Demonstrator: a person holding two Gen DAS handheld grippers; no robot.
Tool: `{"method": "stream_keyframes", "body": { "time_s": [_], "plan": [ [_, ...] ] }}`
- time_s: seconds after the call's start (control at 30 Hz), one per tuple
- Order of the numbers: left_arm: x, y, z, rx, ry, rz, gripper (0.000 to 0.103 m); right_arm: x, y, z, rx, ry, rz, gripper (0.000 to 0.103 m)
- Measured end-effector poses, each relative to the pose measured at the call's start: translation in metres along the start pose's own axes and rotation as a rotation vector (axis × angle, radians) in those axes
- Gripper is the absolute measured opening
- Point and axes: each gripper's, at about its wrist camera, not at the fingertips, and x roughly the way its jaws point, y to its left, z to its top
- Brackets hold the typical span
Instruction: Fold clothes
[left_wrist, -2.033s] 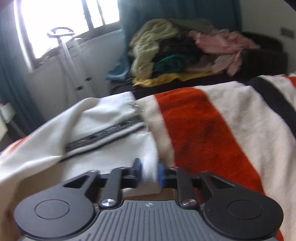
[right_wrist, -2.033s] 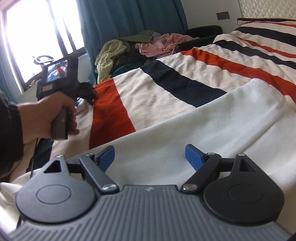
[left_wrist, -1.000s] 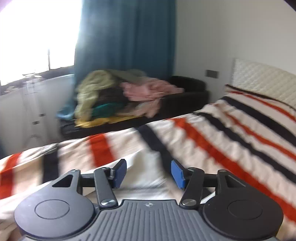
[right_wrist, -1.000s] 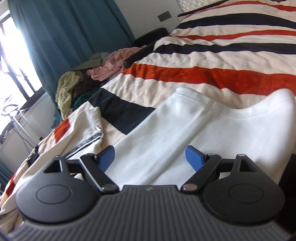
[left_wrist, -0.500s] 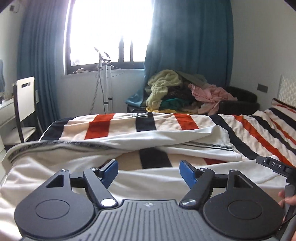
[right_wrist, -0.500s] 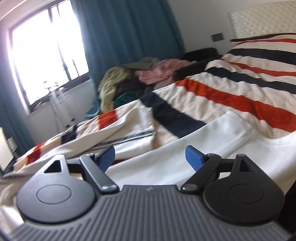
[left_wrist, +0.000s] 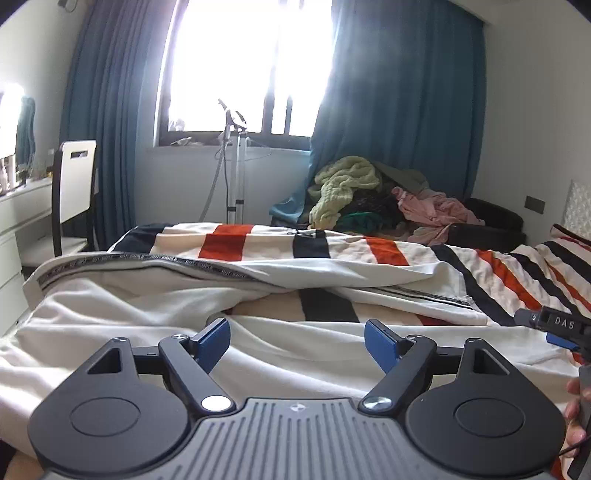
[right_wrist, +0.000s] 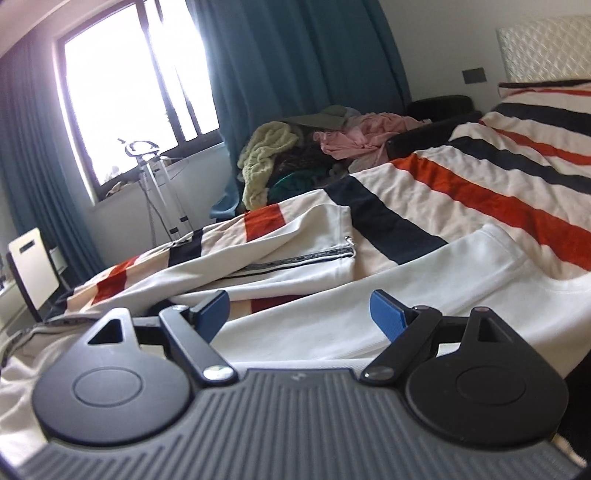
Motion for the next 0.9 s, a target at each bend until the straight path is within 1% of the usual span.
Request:
{"method": "stream_keyframes", "body": {
  "time_s": [0.17,0.37,0.53,0.7,0.73,0.83,0.9],
  "plan": [
    [0.004,0.001,-0.005,-0.014,0.022,0.018,0.082,0.008,0.005,-0.005,-0.017,0.033,0.023,0.085],
    [0.014,-0.004,-0.012,0.0,0.051,0.03,0.082,0.016,0.01,-0.008,-0.027,0.051,0.049,0.085],
    [0.021,-0.008,-0.016,-0.004,0.079,0.042,0.082,0.022,0.01,-0.007,-0.006,0.058,0.081,0.085],
    [0.022,-0.009,-0.016,-0.033,0.093,0.049,0.083,0.045,-0.002,0.005,0.107,0.095,0.184,0.084],
    [0.023,-0.011,-0.017,-0.031,0.096,0.053,0.084,0.054,-0.005,0.007,0.144,0.113,0.21,0.081],
    [0.031,-0.015,-0.02,-0.007,0.109,0.06,0.084,0.091,-0.017,0.009,0.304,0.192,0.298,0.081],
    [0.038,-0.018,-0.022,0.01,0.108,0.062,0.084,0.118,-0.022,0.008,0.381,0.23,0.309,0.08]
  ]
}}
